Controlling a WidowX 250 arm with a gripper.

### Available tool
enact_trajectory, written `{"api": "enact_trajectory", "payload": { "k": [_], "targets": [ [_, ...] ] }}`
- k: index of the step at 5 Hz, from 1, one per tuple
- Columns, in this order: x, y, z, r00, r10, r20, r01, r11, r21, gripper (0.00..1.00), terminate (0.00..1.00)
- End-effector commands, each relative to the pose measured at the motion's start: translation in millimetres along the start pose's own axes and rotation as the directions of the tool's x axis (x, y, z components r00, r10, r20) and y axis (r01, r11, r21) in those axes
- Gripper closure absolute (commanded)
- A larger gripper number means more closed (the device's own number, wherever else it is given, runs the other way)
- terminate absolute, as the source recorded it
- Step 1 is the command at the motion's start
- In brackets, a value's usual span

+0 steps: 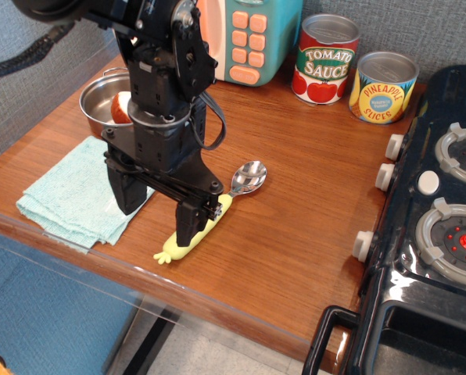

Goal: Move the mushroom to the right of the spoon

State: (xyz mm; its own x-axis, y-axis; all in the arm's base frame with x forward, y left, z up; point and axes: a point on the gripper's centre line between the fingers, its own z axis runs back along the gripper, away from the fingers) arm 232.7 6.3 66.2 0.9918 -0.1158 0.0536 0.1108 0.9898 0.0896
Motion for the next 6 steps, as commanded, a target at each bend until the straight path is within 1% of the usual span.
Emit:
{"api": "enact_trajectory", "payload": {
  "k": [1,2,3,4,5,6],
  "targets": [
    [0.0,0.0,0.0,1.0,0.0,0.0,0.0,1.0,0.0,0.0,0.0],
    [13.2,15.5,-3.0,1.0,-0.017,-0.013,0.017,1.0,-0.015,0.0,0.0],
    [26.3,33.4,2.7,0.999,-0.034,0.013,0.034,0.999,-0.018,0.0,0.0],
    [45.1,56.1,12.4,0.999,-0.031,0.045,0.031,1.0,0.003,0.0,0.0],
    [73.9,91.3,28.0,0.996,0.008,0.094,-0.011,0.999,0.037,0.0,0.0],
    [99.1,116.1,40.5,0.99,0.046,0.137,-0.051,0.998,0.033,0.0,0.0]
  ]
}}
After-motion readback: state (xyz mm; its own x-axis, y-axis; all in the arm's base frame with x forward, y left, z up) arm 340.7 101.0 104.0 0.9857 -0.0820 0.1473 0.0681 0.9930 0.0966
